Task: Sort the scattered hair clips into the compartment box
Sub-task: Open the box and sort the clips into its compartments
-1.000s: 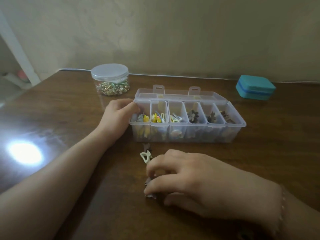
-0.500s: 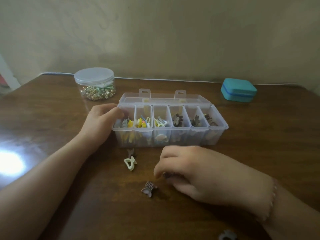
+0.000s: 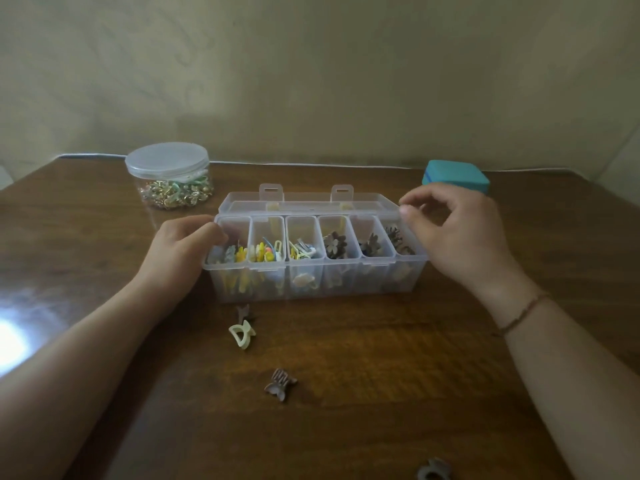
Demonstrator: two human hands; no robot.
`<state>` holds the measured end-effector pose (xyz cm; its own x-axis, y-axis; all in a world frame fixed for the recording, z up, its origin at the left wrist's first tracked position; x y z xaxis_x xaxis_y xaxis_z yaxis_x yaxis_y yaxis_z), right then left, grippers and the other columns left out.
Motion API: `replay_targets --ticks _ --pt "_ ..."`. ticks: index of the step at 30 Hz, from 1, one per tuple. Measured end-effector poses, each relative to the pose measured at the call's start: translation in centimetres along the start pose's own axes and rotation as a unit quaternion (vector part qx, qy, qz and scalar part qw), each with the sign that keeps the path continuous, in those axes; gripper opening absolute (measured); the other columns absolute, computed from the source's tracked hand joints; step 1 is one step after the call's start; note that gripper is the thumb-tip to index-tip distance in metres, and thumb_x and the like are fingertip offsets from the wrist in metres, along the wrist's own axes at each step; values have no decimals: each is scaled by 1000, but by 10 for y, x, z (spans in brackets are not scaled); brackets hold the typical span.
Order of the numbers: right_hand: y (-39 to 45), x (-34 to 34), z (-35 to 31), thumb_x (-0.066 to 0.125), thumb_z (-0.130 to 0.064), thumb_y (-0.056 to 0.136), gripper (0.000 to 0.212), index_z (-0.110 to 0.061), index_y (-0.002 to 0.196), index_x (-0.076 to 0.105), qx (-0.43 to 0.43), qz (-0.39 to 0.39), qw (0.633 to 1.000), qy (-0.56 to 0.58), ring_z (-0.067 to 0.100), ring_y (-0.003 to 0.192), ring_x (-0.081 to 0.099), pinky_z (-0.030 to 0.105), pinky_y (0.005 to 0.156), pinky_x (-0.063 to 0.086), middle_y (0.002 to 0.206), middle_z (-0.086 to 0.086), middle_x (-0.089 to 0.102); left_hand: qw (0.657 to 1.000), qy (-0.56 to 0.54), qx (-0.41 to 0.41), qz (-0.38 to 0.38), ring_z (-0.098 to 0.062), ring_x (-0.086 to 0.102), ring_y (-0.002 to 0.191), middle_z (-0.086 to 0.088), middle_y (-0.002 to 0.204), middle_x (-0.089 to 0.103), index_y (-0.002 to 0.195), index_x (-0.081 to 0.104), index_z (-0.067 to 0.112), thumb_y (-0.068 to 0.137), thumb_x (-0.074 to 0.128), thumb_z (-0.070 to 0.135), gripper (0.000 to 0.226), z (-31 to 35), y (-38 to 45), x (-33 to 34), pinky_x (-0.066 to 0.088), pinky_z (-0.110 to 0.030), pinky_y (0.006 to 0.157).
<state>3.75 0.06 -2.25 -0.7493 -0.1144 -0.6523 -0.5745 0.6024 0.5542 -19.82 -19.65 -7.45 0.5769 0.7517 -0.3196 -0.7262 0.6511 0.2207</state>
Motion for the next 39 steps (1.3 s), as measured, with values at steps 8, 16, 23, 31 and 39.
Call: replay_targets --ticks 8,16,23,31,39 --pt "-63 29 -82 63 -35 90 36 -35 126 60 -338 -397 854 6 1 120 47 23 98 43 132 -17 52 1000 -7 -1 1 -17 57 74 -10 72 68 65 73 18 70 52 28 23 1 0 1 41 -36 72" --pt "-39 20 -64 70 -6 84 17 -11 100 71 -265 -218 929 137 9 96 64 28 84 54 99 -1 69 1000 -1 1 -3 -16 59 76 4 69 69 64 74 26 70 52 30 24 0 1 0 42 -36 73" --pt "-1 16 -29 70 -16 85 8 -17 93 72 -131 -32 990 41 3 87 63 17 80 52 91 -4 71 1000 -7 -4 -10 -20 64 85 -1 79 74 70 77 26 70 52 31 25 1 0 -1 46 -37 76" --pt "-39 33 -76 61 -29 90 29 -22 118 66 -344 -209 915 -17 19 122 48 40 102 41 128 -3 61 1000 -1 -5 -15 -6 57 70 12 63 66 58 71 31 71 50 28 26 6 -3 0 41 -33 69" --pt "-62 59 -94 48 -22 96 45 -25 141 47 -452 -305 829 -123 26 130 36 47 99 44 155 -3 33 1000 -8 10 -11 2 51 56 14 55 61 54 68 31 72 49 26 26 7 -4 1 37 -31 62"
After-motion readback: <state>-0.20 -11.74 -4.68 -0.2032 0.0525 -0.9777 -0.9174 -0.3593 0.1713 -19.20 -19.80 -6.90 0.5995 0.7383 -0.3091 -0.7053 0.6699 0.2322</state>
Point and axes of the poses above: each hand's wrist, its own y-axis towards the middle knuckle, its own x-axis out of the palm, z = x × y, the point moved 2 cm from there along y, towards the middle knuckle
